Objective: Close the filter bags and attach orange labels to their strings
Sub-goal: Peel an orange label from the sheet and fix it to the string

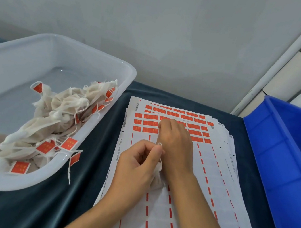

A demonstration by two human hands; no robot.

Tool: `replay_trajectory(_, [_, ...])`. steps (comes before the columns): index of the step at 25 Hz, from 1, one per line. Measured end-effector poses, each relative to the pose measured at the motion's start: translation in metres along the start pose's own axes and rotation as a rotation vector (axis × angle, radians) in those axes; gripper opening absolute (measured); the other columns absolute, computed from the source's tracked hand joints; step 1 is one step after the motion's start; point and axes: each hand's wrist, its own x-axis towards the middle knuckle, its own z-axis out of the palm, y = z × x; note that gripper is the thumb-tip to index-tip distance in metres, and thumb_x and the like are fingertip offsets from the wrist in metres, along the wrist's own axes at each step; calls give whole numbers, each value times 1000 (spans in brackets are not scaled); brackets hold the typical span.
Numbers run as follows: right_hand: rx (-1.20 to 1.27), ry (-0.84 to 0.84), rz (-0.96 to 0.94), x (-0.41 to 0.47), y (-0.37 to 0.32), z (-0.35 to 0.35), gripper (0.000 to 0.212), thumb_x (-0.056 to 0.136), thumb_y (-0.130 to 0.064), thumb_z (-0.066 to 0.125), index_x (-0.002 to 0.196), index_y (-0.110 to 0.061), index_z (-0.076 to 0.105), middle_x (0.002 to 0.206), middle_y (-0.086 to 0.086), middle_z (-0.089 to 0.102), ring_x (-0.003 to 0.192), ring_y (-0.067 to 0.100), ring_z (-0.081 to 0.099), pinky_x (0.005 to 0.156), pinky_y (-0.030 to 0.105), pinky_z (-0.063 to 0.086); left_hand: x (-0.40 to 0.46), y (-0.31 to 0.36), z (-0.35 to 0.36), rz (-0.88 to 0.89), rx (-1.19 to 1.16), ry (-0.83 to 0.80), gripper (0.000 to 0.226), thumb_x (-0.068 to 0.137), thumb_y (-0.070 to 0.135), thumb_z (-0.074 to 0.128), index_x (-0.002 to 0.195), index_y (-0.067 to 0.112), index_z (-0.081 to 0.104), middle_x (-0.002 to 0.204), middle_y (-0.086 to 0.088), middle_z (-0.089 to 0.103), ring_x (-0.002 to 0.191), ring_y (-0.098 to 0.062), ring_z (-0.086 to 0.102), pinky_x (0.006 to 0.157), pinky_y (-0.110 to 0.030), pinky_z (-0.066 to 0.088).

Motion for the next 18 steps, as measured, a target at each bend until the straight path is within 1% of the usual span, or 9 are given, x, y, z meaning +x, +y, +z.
replay_trajectory(1, [50, 50, -7, -1, -1, 0, 44, 94, -41, 69, 122, -8, 68, 120, 13, 73, 102, 28, 71, 91, 40, 59, 0, 0, 1, -9, 2, 2, 25, 103, 29, 60, 80, 28, 70, 79, 3, 71, 72, -8, 65, 67, -15, 54])
replay_trajectory(3, [174, 152, -28, -2, -5, -2, 49, 95, -45, 53, 118, -4, 69, 114, 15, 74, 95, 30, 74, 83, 39, 61, 0, 0, 1, -27, 15, 13, 25, 104, 31, 60, 81, 29, 70, 78, 3, 71, 71, -8, 66, 65, -14, 53])
replay_trajectory(5, [291, 176, 7, -2, -7, -5, 59, 96, -52, 39, 124, -8, 66, 119, 11, 74, 99, 25, 73, 84, 36, 60, 1, -1, -1, -32, 8, 22, 27, 104, 30, 59, 80, 28, 69, 75, 3, 69, 66, -6, 63, 63, -15, 52])
replay_trajectory(6, [346, 176, 61, -1, -6, -5, 56, 97, -52, 39, 127, -11, 65, 123, 7, 72, 102, 22, 72, 86, 34, 61, 1, -2, -1, -37, 1, 29, 27, 105, 29, 59, 79, 27, 69, 74, 2, 68, 65, -6, 62, 63, -16, 53])
replay_trajectory(8, [427, 218, 168, 4, 0, -5, 37, 101, -40, 52, 129, -18, 64, 125, 0, 71, 105, 14, 69, 87, 29, 60, 3, -3, -2, -50, 21, 58, 25, 104, 28, 59, 81, 27, 69, 74, 2, 68, 64, -4, 61, 61, -16, 53])
replay_trajectory(11, [484, 312, 250, 8, 4, -10, 24, 102, -29, 60, 124, -21, 63, 123, -4, 69, 103, 7, 64, 86, 27, 61, 3, -4, 1, -69, 102, 92, 21, 104, 35, 59, 85, 37, 68, 78, 10, 70, 70, -3, 66, 61, -11, 52])
replay_trajectory(13, [542, 364, 280, 6, 6, -18, 22, 103, -34, 57, 122, -24, 61, 122, -7, 68, 104, 8, 66, 84, 29, 63, 3, -5, 0, -65, 108, 92, 20, 103, 37, 60, 85, 41, 68, 79, 12, 70, 72, -3, 66, 63, -10, 53])
replay_trajectory(15, [656, 352, 374, 0, 13, -26, 24, 102, -38, 57, 125, -33, 58, 125, -10, 67, 103, 11, 71, 80, 34, 65, 3, -4, 0, -69, 101, 76, 19, 102, 36, 61, 86, 42, 69, 80, 14, 71, 74, -2, 66, 65, -10, 53])
replay_trajectory(18, [885, 262, 496, -23, 20, -38, 36, 101, -29, 65, 129, -48, 54, 121, -17, 67, 92, 8, 75, 70, 27, 65, 3, -1, 0, -68, 107, 61, 18, 101, 36, 62, 86, 39, 69, 86, 19, 72, 84, 1, 67, 67, -6, 50])
